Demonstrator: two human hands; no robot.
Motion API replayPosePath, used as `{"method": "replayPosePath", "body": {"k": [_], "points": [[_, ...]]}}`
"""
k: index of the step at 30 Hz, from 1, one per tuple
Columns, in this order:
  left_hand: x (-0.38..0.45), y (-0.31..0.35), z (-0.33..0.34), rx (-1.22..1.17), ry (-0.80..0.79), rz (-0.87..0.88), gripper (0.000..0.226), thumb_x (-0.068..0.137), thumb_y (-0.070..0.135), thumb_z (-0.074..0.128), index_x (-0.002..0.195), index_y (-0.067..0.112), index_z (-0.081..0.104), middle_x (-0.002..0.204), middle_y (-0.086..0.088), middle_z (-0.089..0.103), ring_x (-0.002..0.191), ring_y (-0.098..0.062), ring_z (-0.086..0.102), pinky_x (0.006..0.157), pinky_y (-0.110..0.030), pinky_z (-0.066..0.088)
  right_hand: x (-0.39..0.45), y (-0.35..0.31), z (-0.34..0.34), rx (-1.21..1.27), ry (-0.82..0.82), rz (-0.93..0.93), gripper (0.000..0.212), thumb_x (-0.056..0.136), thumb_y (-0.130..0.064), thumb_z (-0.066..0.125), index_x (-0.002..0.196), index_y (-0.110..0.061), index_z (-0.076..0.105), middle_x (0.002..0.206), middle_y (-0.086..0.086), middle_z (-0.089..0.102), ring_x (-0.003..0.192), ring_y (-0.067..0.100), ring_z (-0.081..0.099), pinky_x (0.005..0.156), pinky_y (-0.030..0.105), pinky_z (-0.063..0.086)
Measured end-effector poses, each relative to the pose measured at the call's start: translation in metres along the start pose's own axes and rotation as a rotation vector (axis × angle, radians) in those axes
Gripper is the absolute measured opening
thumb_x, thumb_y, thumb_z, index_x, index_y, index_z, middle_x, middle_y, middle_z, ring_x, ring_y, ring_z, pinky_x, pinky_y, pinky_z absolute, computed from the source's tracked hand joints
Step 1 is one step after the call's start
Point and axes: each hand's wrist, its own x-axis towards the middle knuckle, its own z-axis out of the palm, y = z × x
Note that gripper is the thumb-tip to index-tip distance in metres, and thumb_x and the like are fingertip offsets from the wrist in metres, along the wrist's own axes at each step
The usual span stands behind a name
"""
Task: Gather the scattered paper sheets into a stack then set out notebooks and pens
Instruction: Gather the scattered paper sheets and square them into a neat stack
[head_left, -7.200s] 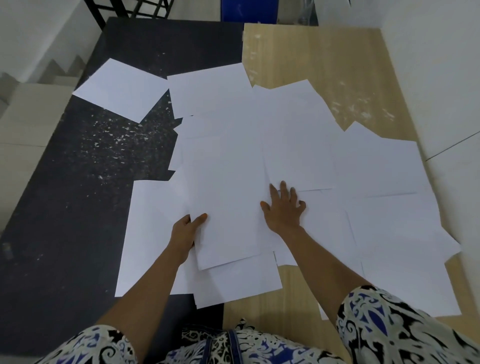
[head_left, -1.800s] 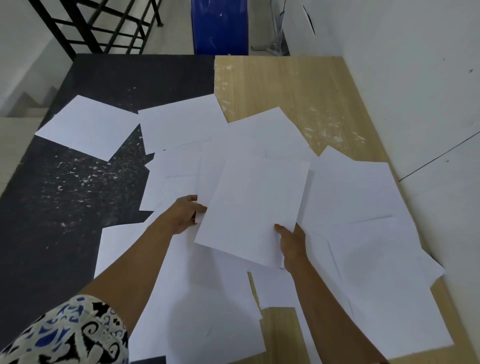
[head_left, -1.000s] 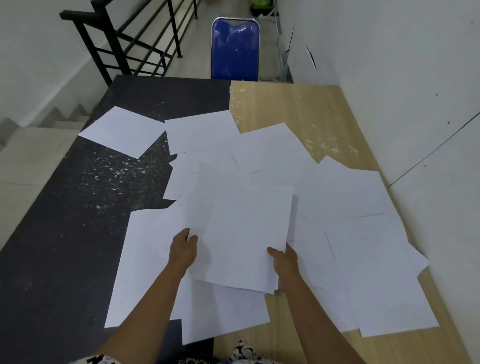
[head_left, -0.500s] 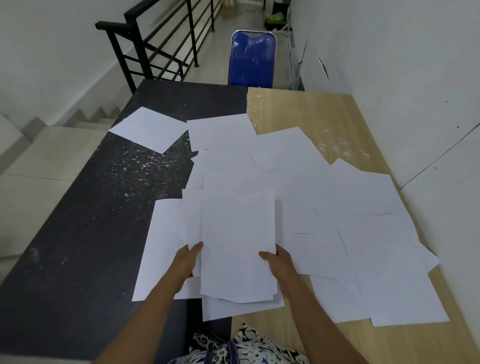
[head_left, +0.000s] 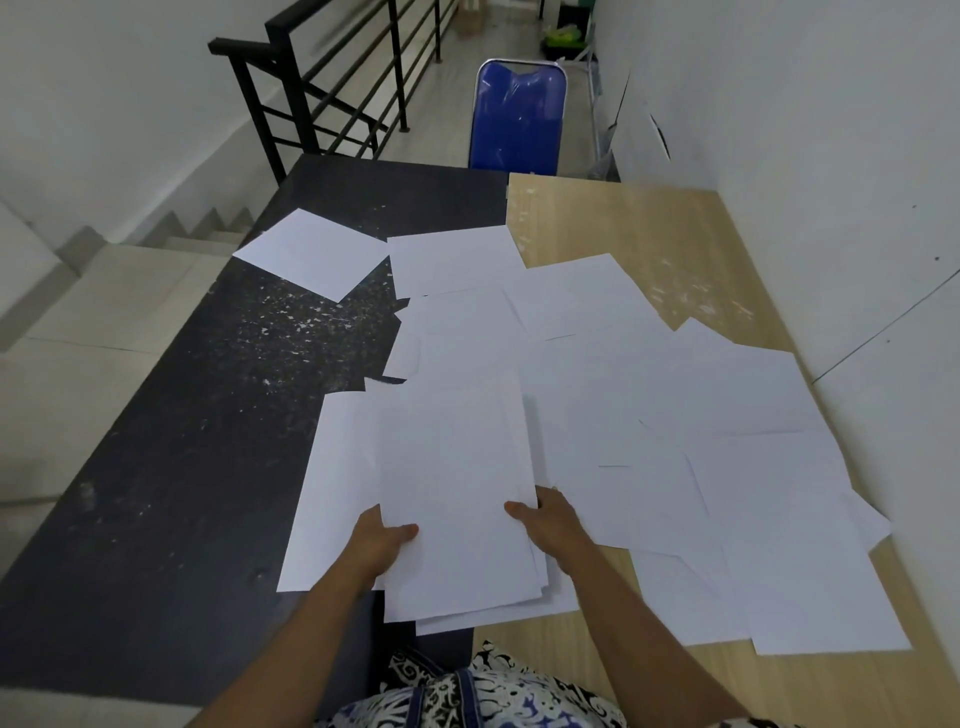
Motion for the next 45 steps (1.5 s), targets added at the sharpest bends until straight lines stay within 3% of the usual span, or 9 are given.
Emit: {"method": "replayPosePath", "body": {"k": [4,11,17,22,25,28,36,40,45], "points": [[0.004,-0.009,0.0,0.003,0.053,0.014,0.045,0.09,0.004,0.064,0.133,0.002,0.05,0.126,-0.015,0.059,0.106,-0.029,0.057,0.099,-0.04,0.046,0.015,-0.003,-0.006,-0.411,0.324,-0.019,0.045,0.089,-0.043,0.061,0.126,-0.018,0.059,0.136,0.006,0.045,0.124,0.028,0.045,0.096,0.035,0.043],[0.005,-0.016,-0.008,-0.12,0.053,-0.048,0.041,0.091,0.006,0.063,0.13,0.006,0.052,0.12,-0.008,0.061,0.103,-0.024,0.056,0.092,-0.035,0.042,0.041,-0.006,-0.025,-0.819,0.269,-0.043,0.07,0.096,-0.051,0.043,0.153,-0.031,0.008,0.162,0.005,-0.006,0.148,0.035,-0.001,0.114,0.049,0.021],[0.011,-0.019,-0.02,-0.144,0.219,-0.017,0.044,0.09,0.003,0.063,0.133,0.002,0.051,0.127,-0.014,0.059,0.114,-0.033,0.056,0.1,-0.041,0.044,0.055,0.0,-0.031,-0.914,0.248,0.035,0.085,0.092,-0.063,0.038,0.154,-0.025,-0.007,0.162,0.004,0.005,0.148,0.03,0.006,0.112,0.059,0.015],[0.013,-0.021,-0.02,-0.125,0.214,-0.022,0.043,0.091,0.006,0.063,0.132,0.002,0.051,0.125,-0.012,0.059,0.105,-0.027,0.055,0.095,-0.037,0.044,0.053,-0.002,-0.028,-1.089,0.387,0.073,0.087,0.086,-0.072,0.039,0.15,-0.016,0.022,0.146,0.01,0.031,0.133,0.032,0.03,0.109,0.057,0.021],[0.014,-0.021,-0.021,-0.129,0.201,-0.041,0.042,0.091,0.006,0.064,0.132,0.004,0.052,0.124,-0.011,0.06,0.103,-0.027,0.056,0.093,-0.038,0.045,0.057,-0.004,-0.028,-1.069,0.364,0.029,0.085,0.084,-0.072,0.045,0.141,-0.01,0.036,0.15,0.01,0.027,0.138,0.031,0.024,0.111,0.053,0.022],[0.015,-0.022,-0.024,-0.124,0.185,-0.054,0.043,0.091,0.007,0.065,0.131,0.004,0.052,0.127,-0.013,0.06,0.104,-0.028,0.057,0.094,-0.039,0.046,0.062,-0.003,-0.027,-0.955,0.314,0.044,0.095,0.082,-0.071,0.051,0.147,-0.008,0.023,0.158,0.012,0.014,0.146,0.032,0.011,0.113,0.053,0.019],[0.02,-0.005,-0.001,-0.058,0.134,0.023,0.046,0.091,0.008,0.064,0.134,0.005,0.05,0.127,-0.012,0.059,0.112,-0.029,0.056,0.103,-0.04,0.043,0.069,-0.005,-0.055,-0.746,0.518,0.154,0.092,0.08,-0.066,0.058,0.146,-0.012,0.023,0.153,0.019,0.019,0.139,0.038,0.021,0.108,0.052,0.027],[0.027,0.006,0.018,-0.012,0.047,0.004,0.043,0.091,0.01,0.064,0.133,0.007,0.052,0.124,-0.012,0.062,0.105,-0.029,0.059,0.094,-0.04,0.048,0.078,-0.002,-0.08,-0.635,0.544,0.278,0.11,0.074,-0.062,0.069,0.151,-0.013,0.009,0.157,0.023,0.006,0.144,0.041,0.012,0.112,0.055,0.021],[0.03,-0.002,0.023,-0.032,0.03,-0.067,0.043,0.09,0.009,0.066,0.131,0.004,0.054,0.115,-0.012,0.064,0.096,-0.028,0.062,0.084,-0.038,0.051,0.085,-0.005,-0.105,-0.554,0.541,0.311,0.127,0.061,-0.053,0.085,0.151,-0.015,0.004,0.149,0.022,0.023,0.135,0.04,0.026,0.106,0.052,0.033]]}}
